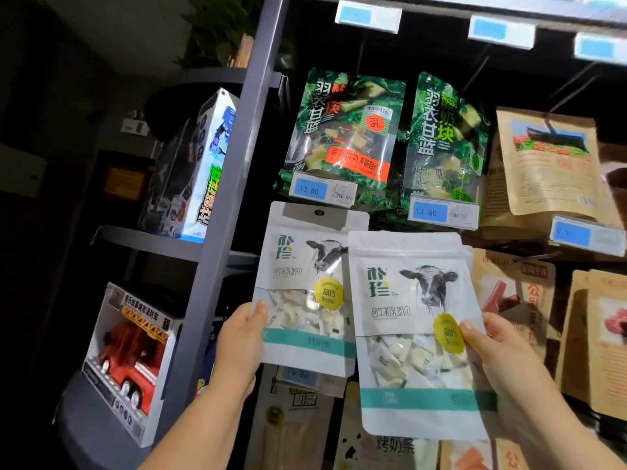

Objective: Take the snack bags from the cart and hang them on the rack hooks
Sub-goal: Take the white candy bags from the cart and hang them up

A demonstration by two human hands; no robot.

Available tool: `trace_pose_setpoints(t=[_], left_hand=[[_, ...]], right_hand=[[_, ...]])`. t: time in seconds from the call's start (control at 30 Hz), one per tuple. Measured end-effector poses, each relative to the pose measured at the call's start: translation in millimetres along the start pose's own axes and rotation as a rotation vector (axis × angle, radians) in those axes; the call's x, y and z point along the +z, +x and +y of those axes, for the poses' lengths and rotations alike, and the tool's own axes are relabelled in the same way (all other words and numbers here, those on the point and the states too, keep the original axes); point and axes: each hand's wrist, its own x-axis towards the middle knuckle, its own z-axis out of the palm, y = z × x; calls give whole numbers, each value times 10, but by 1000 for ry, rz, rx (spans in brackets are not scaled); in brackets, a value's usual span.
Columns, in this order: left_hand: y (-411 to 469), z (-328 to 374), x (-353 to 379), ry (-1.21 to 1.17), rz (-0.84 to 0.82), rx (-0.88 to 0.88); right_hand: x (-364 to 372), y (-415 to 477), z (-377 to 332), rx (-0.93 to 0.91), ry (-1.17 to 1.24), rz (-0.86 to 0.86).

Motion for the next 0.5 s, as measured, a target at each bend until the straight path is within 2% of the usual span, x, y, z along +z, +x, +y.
trace_pose_setpoints(t=[0.5], left_hand=[[533, -140, 101, 164, 4, -54]], right_hand=[[442, 348, 11, -48, 10, -19]])
